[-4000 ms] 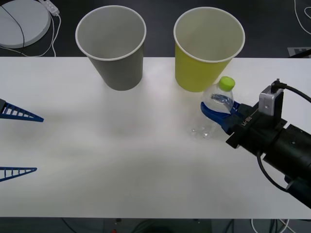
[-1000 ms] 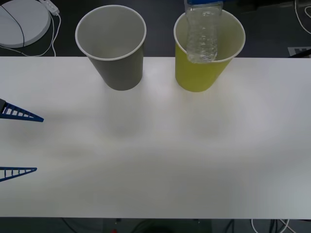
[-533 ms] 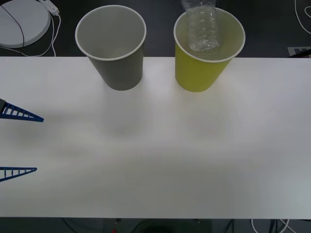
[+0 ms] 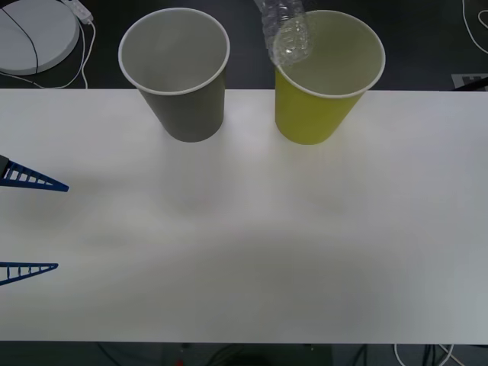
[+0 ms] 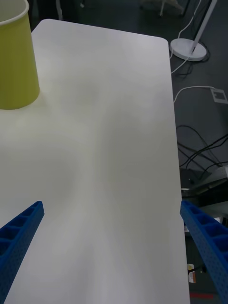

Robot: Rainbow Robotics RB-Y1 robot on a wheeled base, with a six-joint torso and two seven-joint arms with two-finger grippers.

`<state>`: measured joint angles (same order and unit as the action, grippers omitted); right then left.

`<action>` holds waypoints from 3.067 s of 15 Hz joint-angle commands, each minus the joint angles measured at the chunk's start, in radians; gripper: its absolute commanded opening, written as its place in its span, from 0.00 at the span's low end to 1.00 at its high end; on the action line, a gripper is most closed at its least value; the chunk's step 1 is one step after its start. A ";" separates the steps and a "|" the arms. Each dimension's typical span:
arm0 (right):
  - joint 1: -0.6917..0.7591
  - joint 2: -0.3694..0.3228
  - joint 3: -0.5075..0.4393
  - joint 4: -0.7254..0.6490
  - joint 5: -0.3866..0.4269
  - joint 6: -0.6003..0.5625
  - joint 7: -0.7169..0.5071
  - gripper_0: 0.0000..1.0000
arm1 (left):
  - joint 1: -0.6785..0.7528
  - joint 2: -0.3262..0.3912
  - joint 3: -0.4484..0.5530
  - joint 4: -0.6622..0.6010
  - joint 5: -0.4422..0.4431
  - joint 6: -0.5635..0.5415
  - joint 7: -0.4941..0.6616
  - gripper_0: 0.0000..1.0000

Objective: Put the can into the green bin and the plastic bottle into the gray bin

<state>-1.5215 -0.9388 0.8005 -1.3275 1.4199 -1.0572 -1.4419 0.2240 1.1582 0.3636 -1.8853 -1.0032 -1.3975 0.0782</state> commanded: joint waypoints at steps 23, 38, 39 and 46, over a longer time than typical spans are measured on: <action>-0.393 0.563 0.350 0.746 0.019 0.055 0.000 0.00 | 0.000 0.000 0.000 0.000 0.000 0.000 0.000 1.00; -0.428 0.653 0.384 0.843 0.011 0.068 0.000 0.00 | 0.000 0.000 0.000 0.000 0.000 0.000 0.000 1.00; -0.428 0.653 0.384 0.843 0.010 0.072 0.000 0.00 | 0.000 0.000 0.000 0.000 0.000 0.000 0.000 1.00; -0.428 0.656 0.387 0.857 0.011 0.089 0.031 1.00 | 0.000 0.000 0.000 0.000 0.000 0.000 0.000 1.00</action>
<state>-1.9497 -0.2822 1.1871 -0.4711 1.4310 -0.9690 -1.4120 0.2240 1.1582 0.3636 -1.8853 -1.0032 -1.3975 0.0782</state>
